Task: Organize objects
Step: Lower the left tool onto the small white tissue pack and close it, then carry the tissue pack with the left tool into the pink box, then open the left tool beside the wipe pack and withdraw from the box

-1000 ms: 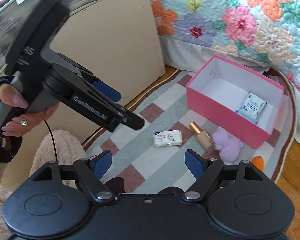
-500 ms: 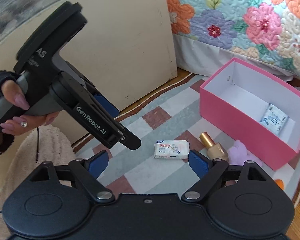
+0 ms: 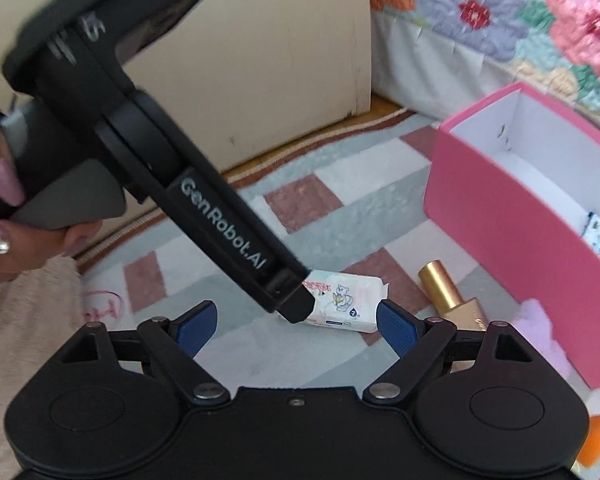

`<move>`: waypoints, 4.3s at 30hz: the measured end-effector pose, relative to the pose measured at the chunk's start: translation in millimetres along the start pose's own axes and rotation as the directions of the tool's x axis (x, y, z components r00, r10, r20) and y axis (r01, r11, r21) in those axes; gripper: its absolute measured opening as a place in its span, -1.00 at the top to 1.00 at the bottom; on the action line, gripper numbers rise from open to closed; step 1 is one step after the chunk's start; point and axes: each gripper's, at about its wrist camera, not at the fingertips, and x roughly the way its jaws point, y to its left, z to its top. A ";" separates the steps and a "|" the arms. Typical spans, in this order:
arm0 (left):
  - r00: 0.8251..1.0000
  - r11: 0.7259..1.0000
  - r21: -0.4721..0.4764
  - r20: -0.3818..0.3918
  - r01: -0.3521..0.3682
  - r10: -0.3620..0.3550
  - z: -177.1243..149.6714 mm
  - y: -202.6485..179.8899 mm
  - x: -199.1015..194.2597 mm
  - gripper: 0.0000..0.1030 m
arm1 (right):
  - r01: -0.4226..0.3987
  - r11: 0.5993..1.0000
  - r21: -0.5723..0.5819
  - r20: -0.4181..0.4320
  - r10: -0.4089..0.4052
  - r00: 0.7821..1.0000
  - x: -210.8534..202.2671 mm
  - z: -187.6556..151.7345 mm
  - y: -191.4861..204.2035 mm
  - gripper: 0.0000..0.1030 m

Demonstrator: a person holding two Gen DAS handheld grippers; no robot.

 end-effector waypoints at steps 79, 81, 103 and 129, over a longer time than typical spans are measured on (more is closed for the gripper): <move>0.956 0.942 0.334 0.266 0.031 -0.126 132.0 -159.9 -115.7 0.13 | 0.280 0.941 0.191 0.079 -0.299 0.951 -108.1 107.3 -112.4 -0.28; 0.963 0.947 0.319 0.248 0.025 -0.109 152.3 -163.4 -93.2 0.11 | 0.286 0.935 0.212 0.065 -0.305 0.950 -94.3 108.8 -132.0 -0.28; 0.990 0.977 0.206 0.116 0.054 -0.080 269.0 -148.9 83.0 0.12 | 0.242 0.841 0.484 -0.088 -0.228 0.970 44.7 95.8 -281.2 -0.27; 0.980 0.954 0.286 0.195 -0.087 0.031 207.0 -164.7 -7.4 -0.20 | 0.228 0.876 0.426 0.002 -0.253 0.968 -37.9 92.3 -212.0 -0.35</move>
